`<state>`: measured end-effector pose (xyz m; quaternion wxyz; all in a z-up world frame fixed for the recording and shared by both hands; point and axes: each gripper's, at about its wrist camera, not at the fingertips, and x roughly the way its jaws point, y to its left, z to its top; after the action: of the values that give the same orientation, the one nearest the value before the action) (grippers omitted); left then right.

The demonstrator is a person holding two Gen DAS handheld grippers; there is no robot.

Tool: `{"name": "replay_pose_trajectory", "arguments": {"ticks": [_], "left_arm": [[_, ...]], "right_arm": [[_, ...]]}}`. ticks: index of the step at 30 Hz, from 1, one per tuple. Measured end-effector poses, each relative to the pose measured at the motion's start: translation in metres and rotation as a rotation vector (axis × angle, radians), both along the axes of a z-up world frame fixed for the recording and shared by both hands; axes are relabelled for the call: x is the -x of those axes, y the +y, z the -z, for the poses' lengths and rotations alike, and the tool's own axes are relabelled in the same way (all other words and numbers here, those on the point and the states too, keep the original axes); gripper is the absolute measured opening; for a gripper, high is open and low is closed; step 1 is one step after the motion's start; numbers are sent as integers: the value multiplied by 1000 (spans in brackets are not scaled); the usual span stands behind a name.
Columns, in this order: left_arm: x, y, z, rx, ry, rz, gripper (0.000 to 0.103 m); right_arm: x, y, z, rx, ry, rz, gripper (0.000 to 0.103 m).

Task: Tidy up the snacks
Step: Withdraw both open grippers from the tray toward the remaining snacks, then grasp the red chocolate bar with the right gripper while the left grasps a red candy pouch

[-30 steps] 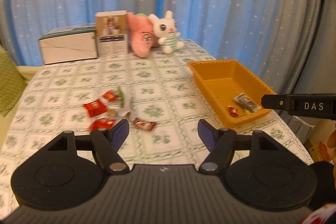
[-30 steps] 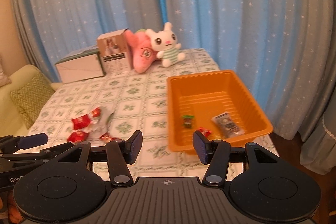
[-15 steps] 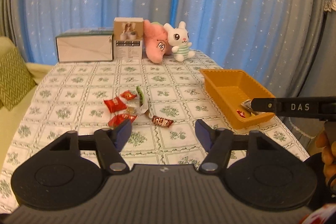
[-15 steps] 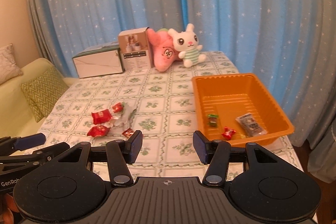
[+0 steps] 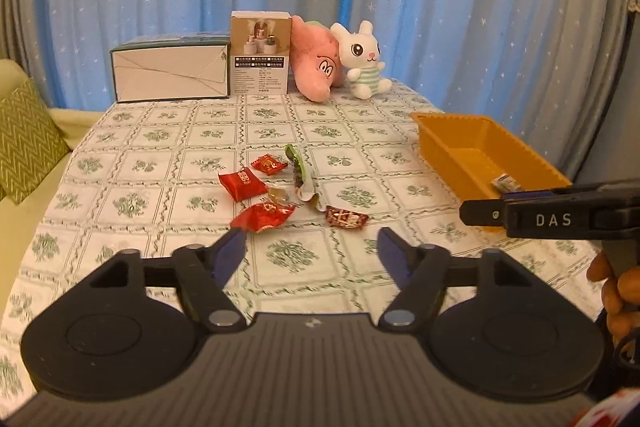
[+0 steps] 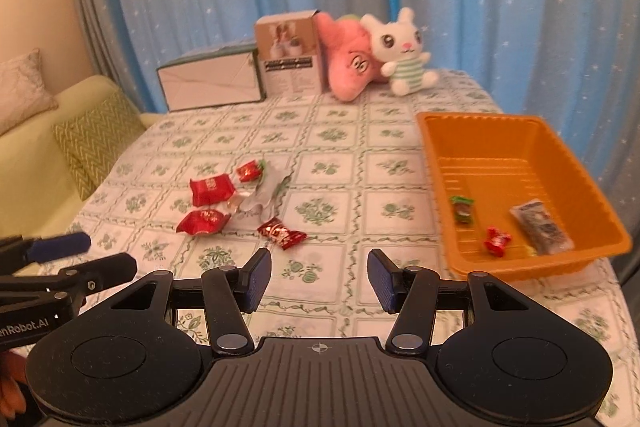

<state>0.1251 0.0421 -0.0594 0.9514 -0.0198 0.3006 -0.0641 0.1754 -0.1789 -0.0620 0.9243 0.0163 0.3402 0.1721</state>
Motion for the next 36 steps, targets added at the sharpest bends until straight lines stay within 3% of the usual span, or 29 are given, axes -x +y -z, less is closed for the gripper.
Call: {"name": "replay_pose_trajectory", "arguments": {"ticks": [10, 19, 36], "left_arm": [[-60, 15, 32, -205, 47, 163, 78], [-106, 21, 60, -274, 87, 275, 78], [-151, 11, 91, -369, 132, 450, 79]], "right_arm": [[-55, 23, 36, 55, 9, -110, 54], [-96, 49, 64, 133, 22, -268, 54], [-132, 70, 95, 182, 68, -400, 54]]}}
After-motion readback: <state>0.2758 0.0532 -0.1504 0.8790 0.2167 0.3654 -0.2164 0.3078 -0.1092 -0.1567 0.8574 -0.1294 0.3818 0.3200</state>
